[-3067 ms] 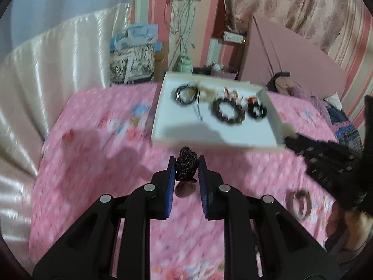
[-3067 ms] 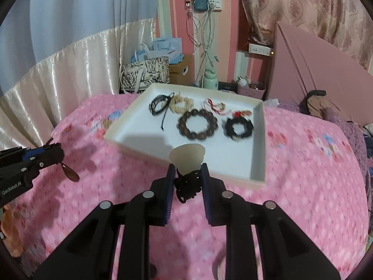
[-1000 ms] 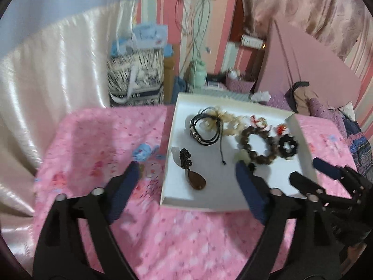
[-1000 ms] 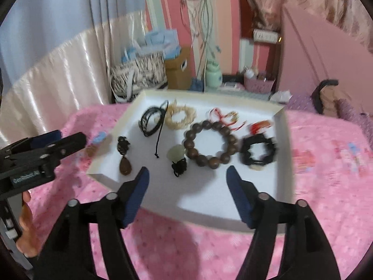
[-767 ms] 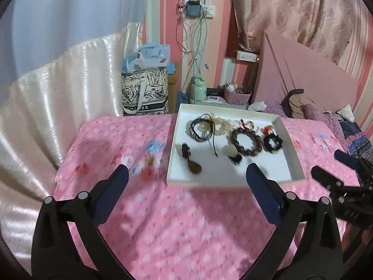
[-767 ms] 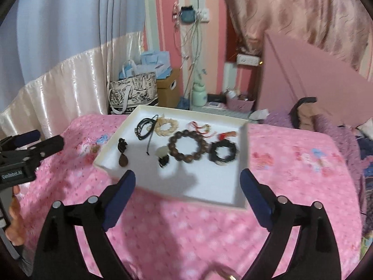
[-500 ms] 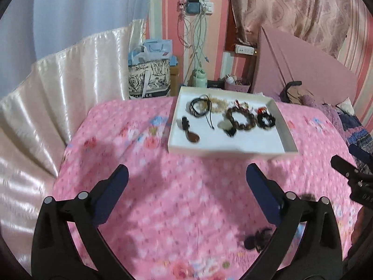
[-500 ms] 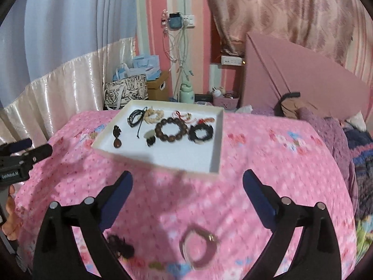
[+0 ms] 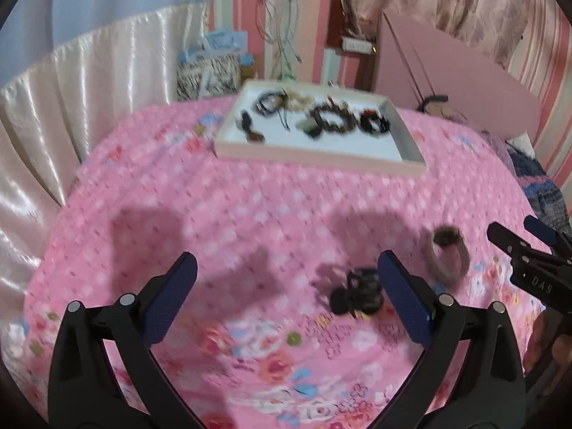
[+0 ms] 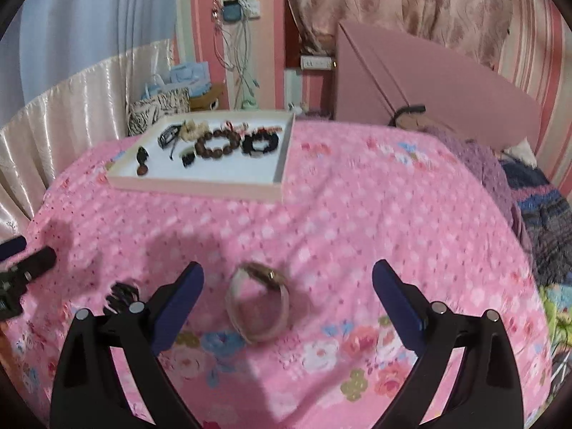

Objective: Organize jewelry
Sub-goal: 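Move both grippers toward the black claw clip and white-band watch, then grasp the black claw hair clip with the left gripper while the right gripper grasps the watch band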

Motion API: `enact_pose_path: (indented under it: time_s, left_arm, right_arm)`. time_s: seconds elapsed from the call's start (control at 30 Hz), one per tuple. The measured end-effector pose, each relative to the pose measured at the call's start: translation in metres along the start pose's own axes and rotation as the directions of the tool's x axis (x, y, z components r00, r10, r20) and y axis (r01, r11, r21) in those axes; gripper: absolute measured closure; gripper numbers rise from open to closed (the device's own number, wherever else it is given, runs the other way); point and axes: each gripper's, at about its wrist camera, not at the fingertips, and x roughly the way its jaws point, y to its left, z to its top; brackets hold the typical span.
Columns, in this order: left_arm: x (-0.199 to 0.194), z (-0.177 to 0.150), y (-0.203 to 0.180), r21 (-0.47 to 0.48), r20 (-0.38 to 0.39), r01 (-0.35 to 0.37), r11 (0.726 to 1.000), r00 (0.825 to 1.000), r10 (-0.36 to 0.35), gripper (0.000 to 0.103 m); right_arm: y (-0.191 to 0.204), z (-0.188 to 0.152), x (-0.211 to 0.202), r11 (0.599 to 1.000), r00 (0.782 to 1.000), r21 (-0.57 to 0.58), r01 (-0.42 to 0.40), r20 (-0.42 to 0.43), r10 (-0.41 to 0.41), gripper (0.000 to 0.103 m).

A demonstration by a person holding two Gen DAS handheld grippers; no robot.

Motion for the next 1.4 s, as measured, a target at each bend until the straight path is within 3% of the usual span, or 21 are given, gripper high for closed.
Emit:
enact_pose_path:
  time_s: [0.17, 0.63, 0.73, 0.93, 1.1, 1.4]
  left_arm:
    - [0.018, -0.017, -0.015, 0.023, -0.048, 0.02, 1.0, 0.999, -0.019, 0.003]
    - [0.042, -0.026, -0.036, 0.081, -0.069, 0.037, 0.996, 0.997, -0.031, 0.003]
    - [0.049, -0.027, -0.039, 0.086, -0.086, 0.041, 0.995, 0.996, -0.034, 0.003]
    - [0.06, -0.025, -0.038, 0.078, -0.095, 0.041, 0.996, 0.995, -0.033, 0.005]
    - [0.074, -0.026, -0.035, 0.062, -0.132, 0.047, 0.997, 0.99, -0.038, 0.019]
    - [0.077, -0.028, -0.037, 0.066, -0.13, 0.065, 0.996, 0.99, -0.056, 0.027]
  right_arm:
    - [-0.011, -0.018, 0.013, 1.0, 0.999, 0.029, 0.011, -0.037, -0.01, 0.008]
    - [-0.014, -0.026, 0.038, 1.0, 0.997, 0.028, -0.007, -0.071, 0.009, 0.01]
    - [-0.013, -0.026, 0.048, 1.0, 0.995, 0.026, -0.014, -0.096, 0.016, 0.018]
    - [-0.011, -0.03, 0.058, 1.0, 0.993, 0.021, -0.016, -0.114, 0.019, 0.024]
    - [-0.012, -0.034, 0.069, 1.0, 0.991, 0.025, -0.019, -0.136, 0.022, 0.037]
    - [-0.01, -0.037, 0.077, 0.999, 0.989, 0.025, -0.031, -0.144, 0.034, 0.053]
